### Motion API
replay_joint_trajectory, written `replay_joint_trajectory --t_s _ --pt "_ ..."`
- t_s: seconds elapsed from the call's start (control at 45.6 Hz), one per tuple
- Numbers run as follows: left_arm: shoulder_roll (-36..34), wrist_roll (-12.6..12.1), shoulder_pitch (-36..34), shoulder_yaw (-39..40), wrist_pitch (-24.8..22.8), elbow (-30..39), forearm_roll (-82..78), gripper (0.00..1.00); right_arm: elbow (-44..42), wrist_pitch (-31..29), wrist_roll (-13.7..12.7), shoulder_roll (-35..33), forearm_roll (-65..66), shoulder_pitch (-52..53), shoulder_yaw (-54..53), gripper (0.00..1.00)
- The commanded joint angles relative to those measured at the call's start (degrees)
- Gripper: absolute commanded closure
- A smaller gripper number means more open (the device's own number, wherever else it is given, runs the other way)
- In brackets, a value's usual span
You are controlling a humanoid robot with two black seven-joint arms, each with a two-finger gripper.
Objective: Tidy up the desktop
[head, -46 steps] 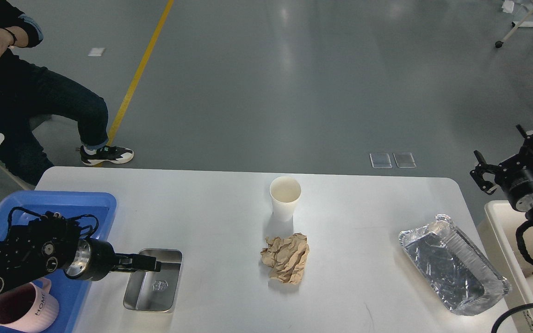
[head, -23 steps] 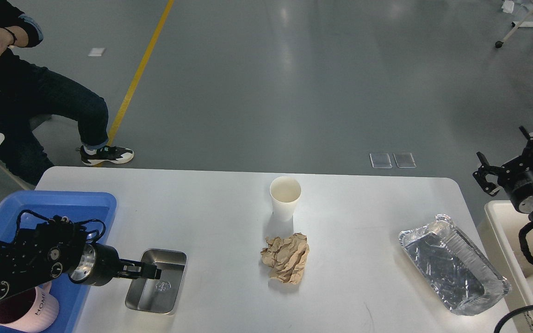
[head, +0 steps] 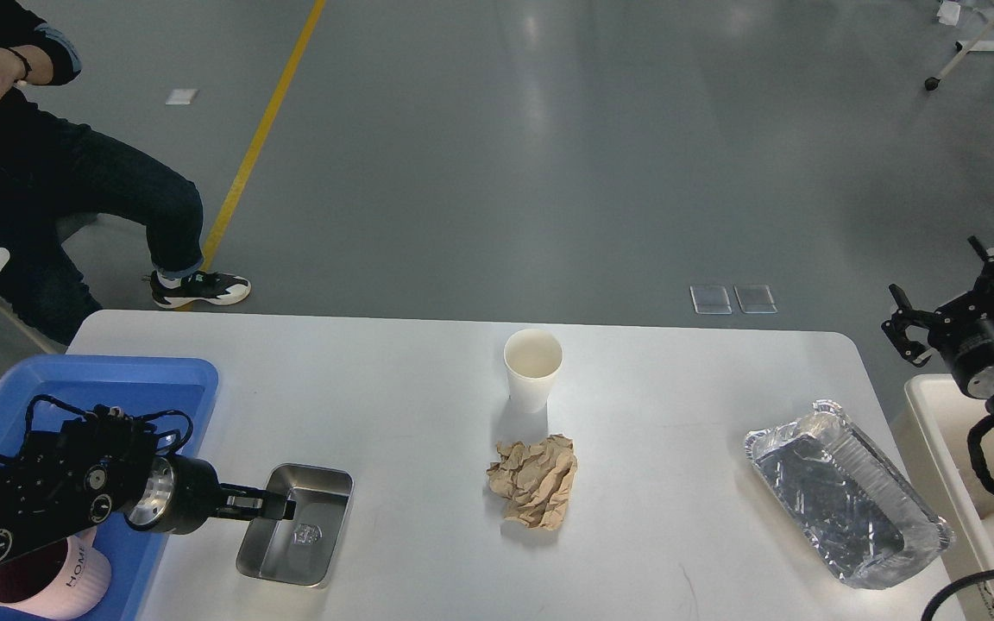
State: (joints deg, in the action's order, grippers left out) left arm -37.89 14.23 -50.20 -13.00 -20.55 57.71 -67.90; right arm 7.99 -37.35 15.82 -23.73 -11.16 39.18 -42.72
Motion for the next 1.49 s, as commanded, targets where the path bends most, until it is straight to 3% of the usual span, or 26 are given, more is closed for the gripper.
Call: replay_joint_trajectory --t_s 0.0,0.197,0.92,1.096,1.468 --pt "0.1 0.0 0.2 0.2 1.8 -0.6 0.0 0.76 0.0 0.0 0.0 0.0 0.0 -0.1 0.0 0.00" --pt "-0.2 1.3 0.6 0.0 2.1 -0.6 -0.1 0.98 0.1 0.0 0.0 0.1 0.0 -0.2 0.0 0.00" --pt "-2.7 3.3 -0.3 -1.1 2.0 0.0 -0.1 1.00 0.2 0.0 0.0 0.2 0.0 -0.2 0.0 0.00" --pt "-9.7 7.0 -0.3 -1.1 1.7 2.5 -0.7 1.00 0.1 0.0 0.0 -0.3 0.0 -0.2 0.0 0.00" --pt "-34.2 8.6 -7.1 -0.8 -0.8 15.9 -0.7 1.00 0.2 0.0 0.0 -0.7 0.0 -0.1 0.0 0.00"
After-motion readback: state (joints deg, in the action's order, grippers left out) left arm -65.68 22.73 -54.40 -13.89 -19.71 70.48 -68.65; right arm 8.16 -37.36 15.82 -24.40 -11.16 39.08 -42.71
